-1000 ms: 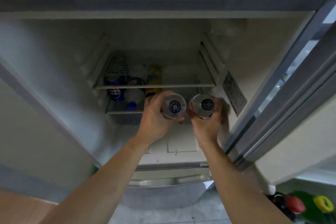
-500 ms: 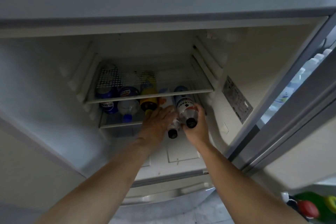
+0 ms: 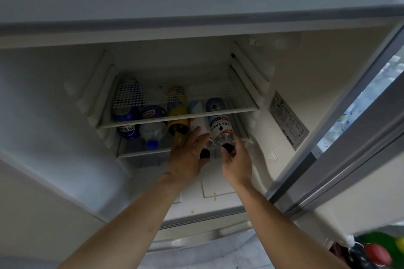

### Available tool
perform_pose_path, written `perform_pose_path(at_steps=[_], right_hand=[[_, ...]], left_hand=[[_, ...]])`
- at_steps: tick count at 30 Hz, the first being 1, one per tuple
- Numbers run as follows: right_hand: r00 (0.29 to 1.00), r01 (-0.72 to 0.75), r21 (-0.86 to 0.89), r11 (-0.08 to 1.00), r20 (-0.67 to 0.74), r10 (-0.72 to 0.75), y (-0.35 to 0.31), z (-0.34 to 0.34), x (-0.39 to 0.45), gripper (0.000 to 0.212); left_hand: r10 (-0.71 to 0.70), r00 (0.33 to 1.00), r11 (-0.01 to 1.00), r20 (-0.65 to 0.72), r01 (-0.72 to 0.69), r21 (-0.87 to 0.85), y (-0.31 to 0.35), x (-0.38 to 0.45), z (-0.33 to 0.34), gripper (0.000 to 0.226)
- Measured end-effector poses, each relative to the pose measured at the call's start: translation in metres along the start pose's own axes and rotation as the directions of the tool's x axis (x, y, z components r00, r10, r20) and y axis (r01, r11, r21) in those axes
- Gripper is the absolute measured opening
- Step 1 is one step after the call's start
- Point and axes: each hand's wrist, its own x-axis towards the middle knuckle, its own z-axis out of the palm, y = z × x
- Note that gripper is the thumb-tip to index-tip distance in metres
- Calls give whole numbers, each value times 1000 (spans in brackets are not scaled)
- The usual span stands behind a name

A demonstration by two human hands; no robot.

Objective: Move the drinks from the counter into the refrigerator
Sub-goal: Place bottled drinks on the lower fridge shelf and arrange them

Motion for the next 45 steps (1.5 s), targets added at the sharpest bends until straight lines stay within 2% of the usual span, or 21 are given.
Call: perform_pose_path(at_steps=[4, 7, 9, 11, 13, 16, 18, 20, 22, 25, 28, 32, 35, 39, 45], right_hand=[[1000, 16, -137, 990, 12, -14, -18, 8, 30, 52], [999, 12, -239, 971, 45, -2, -23, 15, 51, 48], [991, 3, -290, 957, 125, 35, -23, 18, 60, 57], [976, -2, -287, 958, 210, 65, -22, 19, 66, 71], [968, -19, -218, 976, 239, 72, -20, 18, 68, 75], [988, 25, -132, 991, 157, -4, -16, 19, 62, 59], [990, 102, -142, 985, 107, -87, -13, 20, 54, 52], [982, 153, -215, 964, 138, -126, -11, 24, 51, 57], [976, 142, -282, 949, 198, -87, -12, 26, 54, 63], [965, 59, -272, 960, 260, 15, -18, 26, 69, 59], [947, 79, -264, 961, 320, 10, -21, 20, 76, 58], [973, 80, -234, 969, 230, -25, -20, 10, 61, 50], [987, 97, -180, 979, 141, -72, -12, 6, 33, 48], [999, 7, -149, 989, 36, -1, 3, 5, -5, 41], [998, -43, -144, 989, -51, 36, 28, 5, -57, 34]], left_hand=[[-21, 999, 999, -44, 23, 48, 4, 21, -4, 61], [-31, 999, 991, -33, 35, 129, 10, 39, -6, 67], [-38, 999, 989, -7, 39, 142, 12, 48, -8, 75], [-26, 999, 990, 23, 23, 141, 10, 55, -11, 83], [6, 1000, 991, 11, -7, 132, 6, 52, -12, 81], [141, 982, 986, -128, -127, 108, 6, 32, -5, 63], [202, 968, 977, -150, -189, 100, 8, 20, 5, 62], [159, 985, 981, -64, -150, 124, 8, 21, 12, 68], [107, 994, 986, 7, -107, 129, 7, 30, 12, 73], [106, 992, 981, 66, -115, 156, 7, 45, 7, 76], [81, 991, 983, 105, -97, 158, 4, 56, 5, 80], [97, 986, 985, 138, -115, 132, -1, 61, 7, 80], [112, 993, 992, 33, -114, 58, -1, 49, 7, 79], [109, 994, 991, -29, -111, -71, 5, 19, 9, 69], [76, 961, 945, -264, -154, -287, 18, -37, 26, 51]])
